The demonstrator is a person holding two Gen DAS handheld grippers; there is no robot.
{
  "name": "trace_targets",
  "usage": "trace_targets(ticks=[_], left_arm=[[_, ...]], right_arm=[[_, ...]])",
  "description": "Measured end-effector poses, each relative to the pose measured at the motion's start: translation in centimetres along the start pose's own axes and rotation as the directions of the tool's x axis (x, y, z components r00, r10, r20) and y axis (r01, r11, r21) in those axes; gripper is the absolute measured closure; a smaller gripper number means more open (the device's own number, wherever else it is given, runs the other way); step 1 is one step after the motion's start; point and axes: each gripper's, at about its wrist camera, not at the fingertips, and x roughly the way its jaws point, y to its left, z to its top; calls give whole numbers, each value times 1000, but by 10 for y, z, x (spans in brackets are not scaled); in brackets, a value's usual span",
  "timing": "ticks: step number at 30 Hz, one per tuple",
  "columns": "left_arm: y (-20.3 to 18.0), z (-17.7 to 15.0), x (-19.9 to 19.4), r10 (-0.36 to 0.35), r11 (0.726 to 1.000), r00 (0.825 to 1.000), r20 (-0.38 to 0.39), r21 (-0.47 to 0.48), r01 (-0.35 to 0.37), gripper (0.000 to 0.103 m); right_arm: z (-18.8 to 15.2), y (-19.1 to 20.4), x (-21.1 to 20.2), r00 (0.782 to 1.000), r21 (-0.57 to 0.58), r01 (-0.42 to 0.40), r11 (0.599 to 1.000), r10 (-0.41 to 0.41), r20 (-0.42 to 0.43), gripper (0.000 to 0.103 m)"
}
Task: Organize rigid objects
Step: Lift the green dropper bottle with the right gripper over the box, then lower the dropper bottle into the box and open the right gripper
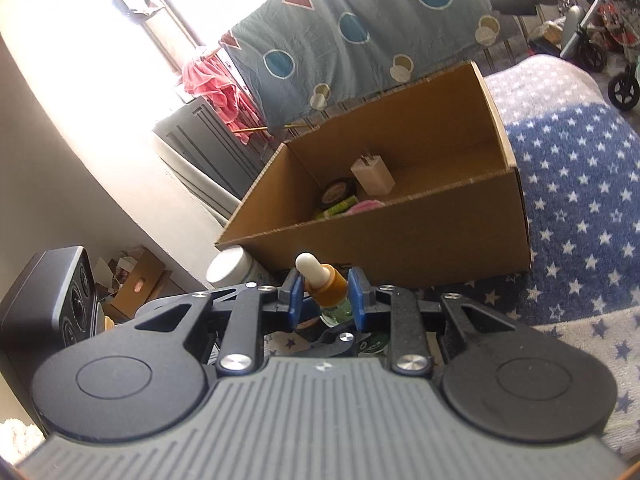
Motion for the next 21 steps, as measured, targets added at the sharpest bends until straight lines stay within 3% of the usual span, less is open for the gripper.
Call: trace_targets(ticks=[5, 10, 14, 17, 21], left_arm=[[9, 30, -19, -5, 1000, 998, 59, -19, 6, 70], [20, 68, -15, 5, 999, 998, 68, -53, -1, 70], [37, 98, 17, -17, 997, 999, 37, -79, 20, 70], [57, 113, 56, -70, 985, 997, -36, -163, 64, 70], [67, 122, 100, -56, 981, 994, -99, -191, 36, 70]], right_arm=[[28, 27, -20, 1000, -109, -10, 994, 13, 24, 80], [70, 38, -27, 999, -183, -36, 982, 42, 29, 80], [110, 32, -16, 998, -219, -57, 974, 60, 7, 80], [138, 14, 5, 998, -203, -63, 977, 57, -34, 80], [167, -15, 44, 994, -143, -57, 988, 43, -103, 81]])
